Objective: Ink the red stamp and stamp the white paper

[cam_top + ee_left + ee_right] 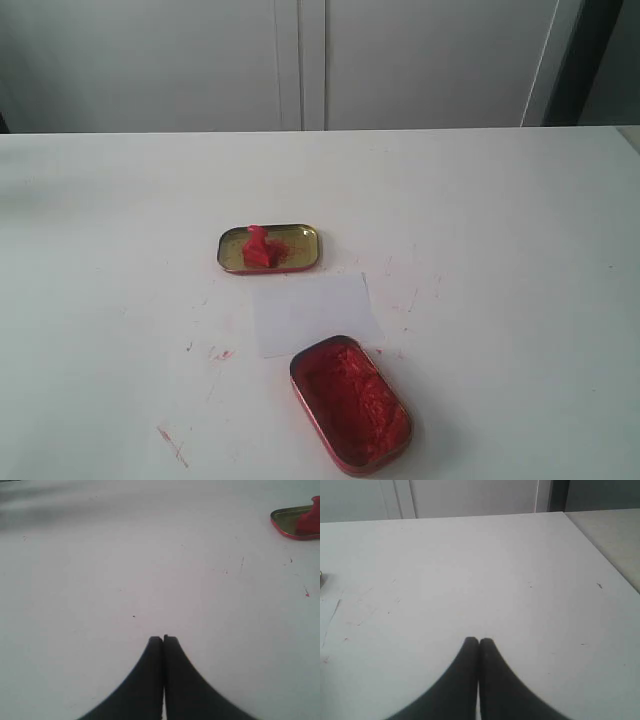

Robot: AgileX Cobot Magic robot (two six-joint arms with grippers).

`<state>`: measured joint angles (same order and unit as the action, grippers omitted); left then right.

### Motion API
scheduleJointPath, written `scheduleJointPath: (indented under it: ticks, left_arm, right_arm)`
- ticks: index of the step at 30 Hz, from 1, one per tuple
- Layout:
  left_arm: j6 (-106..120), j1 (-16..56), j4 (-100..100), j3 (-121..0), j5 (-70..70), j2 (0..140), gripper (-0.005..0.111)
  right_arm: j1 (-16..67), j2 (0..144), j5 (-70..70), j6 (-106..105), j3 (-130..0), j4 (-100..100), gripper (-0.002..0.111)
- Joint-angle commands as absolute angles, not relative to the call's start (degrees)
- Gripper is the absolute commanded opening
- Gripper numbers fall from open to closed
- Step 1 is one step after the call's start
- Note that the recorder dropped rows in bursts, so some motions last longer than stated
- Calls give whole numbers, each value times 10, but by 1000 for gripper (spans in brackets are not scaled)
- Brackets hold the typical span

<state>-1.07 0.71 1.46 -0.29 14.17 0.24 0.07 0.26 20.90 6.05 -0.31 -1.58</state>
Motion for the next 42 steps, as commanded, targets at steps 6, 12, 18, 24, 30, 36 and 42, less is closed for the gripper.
scheduleJointPath:
  ticks: [6,12,18,24,30,36,42]
  left_arm:
    - [-10,7,14,0,141,0,0]
    - [-10,7,14,0,141,0,0]
    - [-10,7,14,0,141,0,0]
    - [-10,7,14,0,141,0,0]
    - [-10,7,14,0,141,0,0]
    - [-10,7,14,0,141,0,0]
    - [-10,7,14,0,141,0,0]
  right_arm:
    - [0,0,204,63,0,-18,0]
    - [0,0,204,63,0,-18,0]
    - [0,0,204,63,0,-18,0]
    - [0,0,204,63,0,-18,0]
    - [0,0,204,63,0,-18,0]
    - [0,0,204,63,0,-18,0]
    - [0,0,203,60,0,-26,0]
